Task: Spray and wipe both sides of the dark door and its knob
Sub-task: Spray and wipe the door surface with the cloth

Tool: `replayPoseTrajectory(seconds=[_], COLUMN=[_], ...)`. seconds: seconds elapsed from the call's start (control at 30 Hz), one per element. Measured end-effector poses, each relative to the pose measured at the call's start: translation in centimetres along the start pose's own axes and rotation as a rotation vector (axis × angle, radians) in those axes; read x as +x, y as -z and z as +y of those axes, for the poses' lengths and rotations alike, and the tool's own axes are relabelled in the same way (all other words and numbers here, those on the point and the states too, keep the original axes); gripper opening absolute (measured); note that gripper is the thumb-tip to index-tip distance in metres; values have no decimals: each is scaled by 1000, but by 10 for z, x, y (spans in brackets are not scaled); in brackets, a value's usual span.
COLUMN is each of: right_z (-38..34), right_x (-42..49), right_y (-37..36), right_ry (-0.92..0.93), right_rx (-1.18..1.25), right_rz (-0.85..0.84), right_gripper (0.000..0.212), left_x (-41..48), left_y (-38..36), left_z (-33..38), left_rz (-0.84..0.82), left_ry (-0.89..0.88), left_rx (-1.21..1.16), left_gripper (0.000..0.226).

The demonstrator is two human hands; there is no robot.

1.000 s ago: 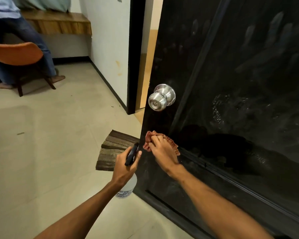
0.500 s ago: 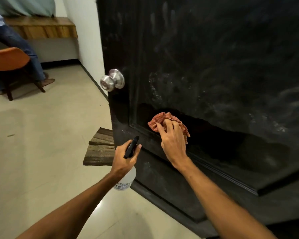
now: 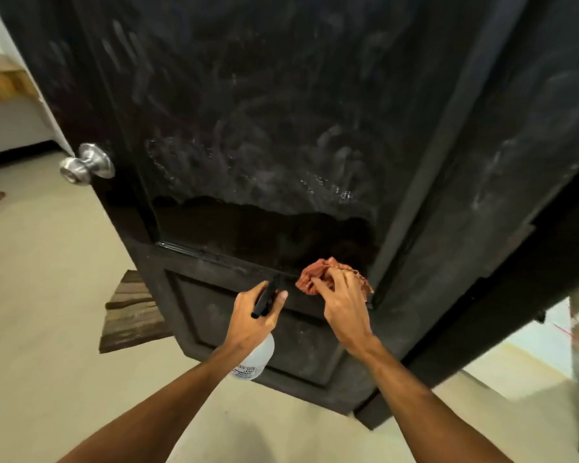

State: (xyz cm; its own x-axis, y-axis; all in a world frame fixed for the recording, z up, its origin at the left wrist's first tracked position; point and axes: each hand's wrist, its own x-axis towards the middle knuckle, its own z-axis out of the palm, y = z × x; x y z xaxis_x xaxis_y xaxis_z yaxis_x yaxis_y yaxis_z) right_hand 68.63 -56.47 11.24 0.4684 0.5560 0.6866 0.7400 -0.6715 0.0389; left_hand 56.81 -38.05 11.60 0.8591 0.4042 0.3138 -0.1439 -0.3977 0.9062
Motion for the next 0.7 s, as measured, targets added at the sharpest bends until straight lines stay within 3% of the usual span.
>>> replayPoseTrajectory(seconds=[0.13, 0.2, 0.33, 0.53, 0.7], right_z=[35, 46, 58, 92, 80], right_x=[28, 16, -39, -24, -81], right_y=[49, 54, 56, 94, 62], right_ry=[-211, -213, -137, -443, -426], right_rx=[-3, -25, -45, -71, -18], right_rz=[281, 282, 69, 397, 160], right_gripper=[38, 39, 51, 35, 39], left_x=[1, -8, -16, -22, -25], left_y=[-30, -49, -77, -108, -122], left_z=[21, 29, 43, 64, 66], left_rz=[-87, -109, -159, -235, -246], left_ry=[-60, -71, -94, -155, -148], left_rx=[-3, -11, -23, -62, -102], left_gripper=[18, 22, 30, 17, 23])
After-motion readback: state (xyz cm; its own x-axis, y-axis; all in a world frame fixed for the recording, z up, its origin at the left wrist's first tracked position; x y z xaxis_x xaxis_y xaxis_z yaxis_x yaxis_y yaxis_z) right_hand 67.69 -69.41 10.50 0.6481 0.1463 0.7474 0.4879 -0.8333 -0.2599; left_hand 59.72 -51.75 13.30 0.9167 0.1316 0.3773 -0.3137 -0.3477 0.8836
